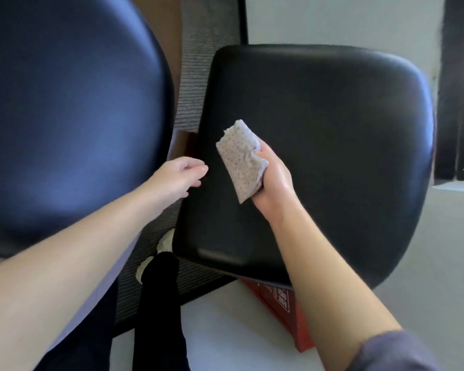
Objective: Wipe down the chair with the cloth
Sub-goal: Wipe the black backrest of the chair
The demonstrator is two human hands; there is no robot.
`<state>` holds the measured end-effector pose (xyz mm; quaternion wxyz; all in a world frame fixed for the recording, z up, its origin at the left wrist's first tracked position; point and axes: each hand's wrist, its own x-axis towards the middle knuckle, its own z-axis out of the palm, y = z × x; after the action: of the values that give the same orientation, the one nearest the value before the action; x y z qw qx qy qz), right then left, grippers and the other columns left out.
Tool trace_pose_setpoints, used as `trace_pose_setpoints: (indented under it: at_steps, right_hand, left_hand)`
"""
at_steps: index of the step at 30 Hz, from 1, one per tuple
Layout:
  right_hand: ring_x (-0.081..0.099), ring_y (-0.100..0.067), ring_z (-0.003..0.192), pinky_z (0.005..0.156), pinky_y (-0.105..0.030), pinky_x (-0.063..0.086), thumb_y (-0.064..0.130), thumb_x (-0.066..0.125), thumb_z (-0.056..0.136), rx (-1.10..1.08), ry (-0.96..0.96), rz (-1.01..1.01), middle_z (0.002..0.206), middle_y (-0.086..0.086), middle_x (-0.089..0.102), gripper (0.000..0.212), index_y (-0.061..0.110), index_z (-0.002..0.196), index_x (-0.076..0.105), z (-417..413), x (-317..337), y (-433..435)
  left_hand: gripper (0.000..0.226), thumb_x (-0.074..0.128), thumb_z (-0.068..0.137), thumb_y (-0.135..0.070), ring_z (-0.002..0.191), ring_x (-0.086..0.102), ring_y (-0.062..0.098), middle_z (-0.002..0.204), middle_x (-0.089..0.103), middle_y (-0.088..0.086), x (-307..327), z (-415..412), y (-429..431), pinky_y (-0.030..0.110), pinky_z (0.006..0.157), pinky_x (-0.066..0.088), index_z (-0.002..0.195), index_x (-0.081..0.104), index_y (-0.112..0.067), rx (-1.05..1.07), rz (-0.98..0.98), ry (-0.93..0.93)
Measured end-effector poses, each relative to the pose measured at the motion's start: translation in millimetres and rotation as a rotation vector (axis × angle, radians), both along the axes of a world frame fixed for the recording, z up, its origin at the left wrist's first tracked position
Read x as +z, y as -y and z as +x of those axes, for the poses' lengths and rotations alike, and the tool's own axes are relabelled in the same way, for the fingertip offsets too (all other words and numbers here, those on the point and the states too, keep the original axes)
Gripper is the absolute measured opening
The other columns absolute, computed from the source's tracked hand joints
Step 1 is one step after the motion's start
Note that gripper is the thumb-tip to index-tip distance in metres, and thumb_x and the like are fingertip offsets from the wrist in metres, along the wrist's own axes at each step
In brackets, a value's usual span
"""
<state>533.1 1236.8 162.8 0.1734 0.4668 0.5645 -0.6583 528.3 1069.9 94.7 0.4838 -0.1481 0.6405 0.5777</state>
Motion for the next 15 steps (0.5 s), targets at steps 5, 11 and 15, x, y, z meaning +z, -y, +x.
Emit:
trace_pose_setpoints:
  at_steps: [5,11,15]
  right_hand:
    - [0.064,-0.027,0.114,0.096,-0.043,0.052,0.018,0.054,0.094,-0.152,-0.168,-0.259,0.123,-0.009,0.067,0.034,0.021,0.127,0.063,30,55,-5]
    - [0.064,-0.026,0.115,0.092,-0.045,0.054,0.015,0.046,0.097,-0.146,-0.273,-0.142,0.122,-0.007,0.067,0.035,0.021,0.126,0.064,61,93,-15]
    - [0.061,-0.026,0.120,0.099,-0.045,0.050,0.035,0.045,0.101,-0.160,-0.246,-0.150,0.130,-0.010,0.063,0.041,0.016,0.135,0.056,84,104,-15]
  left_hand:
    - [0.032,0.062,0.092,-0.040,0.099,0.068,0.015,0.111,0.069,-0.002,66,-4,-35,0.036,0.087,0.054,0.118,0.062,-0.022,0.137,0.143,0.100]
    - [0.007,0.066,0.091,-0.026,0.088,0.068,0.014,0.097,0.072,0.000,110,6,-49,0.033,0.080,0.054,0.094,0.067,-0.019,0.151,0.086,-0.055]
    - [0.012,0.067,0.091,-0.022,0.093,0.072,0.015,0.099,0.073,0.002,128,6,-53,0.038,0.083,0.058,0.099,0.064,-0.014,0.108,0.136,-0.075]
